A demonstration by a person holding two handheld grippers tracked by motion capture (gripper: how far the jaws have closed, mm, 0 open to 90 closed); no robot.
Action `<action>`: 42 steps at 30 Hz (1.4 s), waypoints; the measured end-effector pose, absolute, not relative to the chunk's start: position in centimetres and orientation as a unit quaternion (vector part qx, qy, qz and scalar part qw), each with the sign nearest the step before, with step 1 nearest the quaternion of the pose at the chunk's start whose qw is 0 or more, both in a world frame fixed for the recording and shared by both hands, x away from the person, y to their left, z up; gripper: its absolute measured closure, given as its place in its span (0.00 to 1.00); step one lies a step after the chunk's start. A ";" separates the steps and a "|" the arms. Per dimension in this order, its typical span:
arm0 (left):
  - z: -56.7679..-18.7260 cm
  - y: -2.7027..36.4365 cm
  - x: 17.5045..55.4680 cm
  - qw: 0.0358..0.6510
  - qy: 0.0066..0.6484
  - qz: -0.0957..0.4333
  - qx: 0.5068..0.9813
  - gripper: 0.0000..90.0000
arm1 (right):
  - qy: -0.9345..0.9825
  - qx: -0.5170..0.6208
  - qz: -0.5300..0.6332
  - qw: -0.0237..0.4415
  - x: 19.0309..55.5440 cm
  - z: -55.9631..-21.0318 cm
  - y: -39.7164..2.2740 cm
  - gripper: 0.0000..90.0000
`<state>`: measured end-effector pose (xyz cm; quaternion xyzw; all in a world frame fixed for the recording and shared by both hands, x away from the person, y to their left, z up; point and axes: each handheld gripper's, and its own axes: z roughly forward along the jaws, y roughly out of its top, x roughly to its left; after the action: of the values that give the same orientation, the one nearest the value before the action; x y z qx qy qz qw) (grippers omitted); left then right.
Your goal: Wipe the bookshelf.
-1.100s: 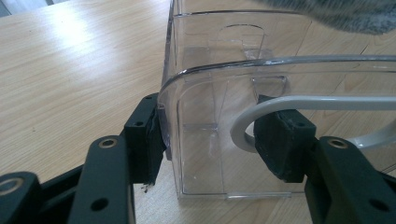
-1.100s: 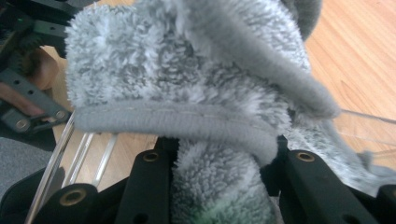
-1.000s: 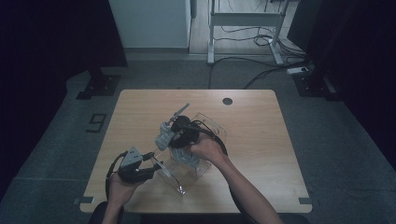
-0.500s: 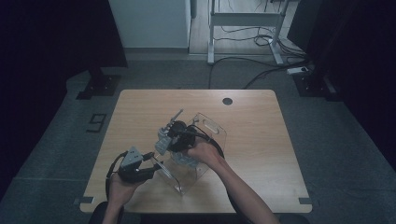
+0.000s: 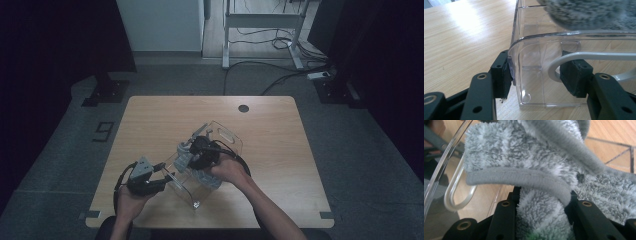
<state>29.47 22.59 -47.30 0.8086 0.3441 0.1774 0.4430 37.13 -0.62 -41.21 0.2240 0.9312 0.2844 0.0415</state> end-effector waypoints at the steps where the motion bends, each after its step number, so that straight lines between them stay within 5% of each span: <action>1: -47.3 22.6 29.5 0.443 0.344 0.177 0.808 0.50 | 0.931 0.225 0.285 0.040 36.9 -41.2 -0.8 0.72; 27: -47.3 22.6 29.5 0.444 0.347 0.177 0.807 0.50 | 0.928 0.237 0.287 0.027 32.5 -43.7 -6.0 0.71; 42: -47.4 22.3 29.9 0.441 0.360 0.185 0.801 0.50 | 0.924 0.260 0.279 0.029 33.1 -47.2 -6.2 0.72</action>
<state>29.88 22.29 -47.35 0.8009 0.3603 0.1849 0.4412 33.06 -6.16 -47.19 0.2601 0.9240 0.2788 0.0288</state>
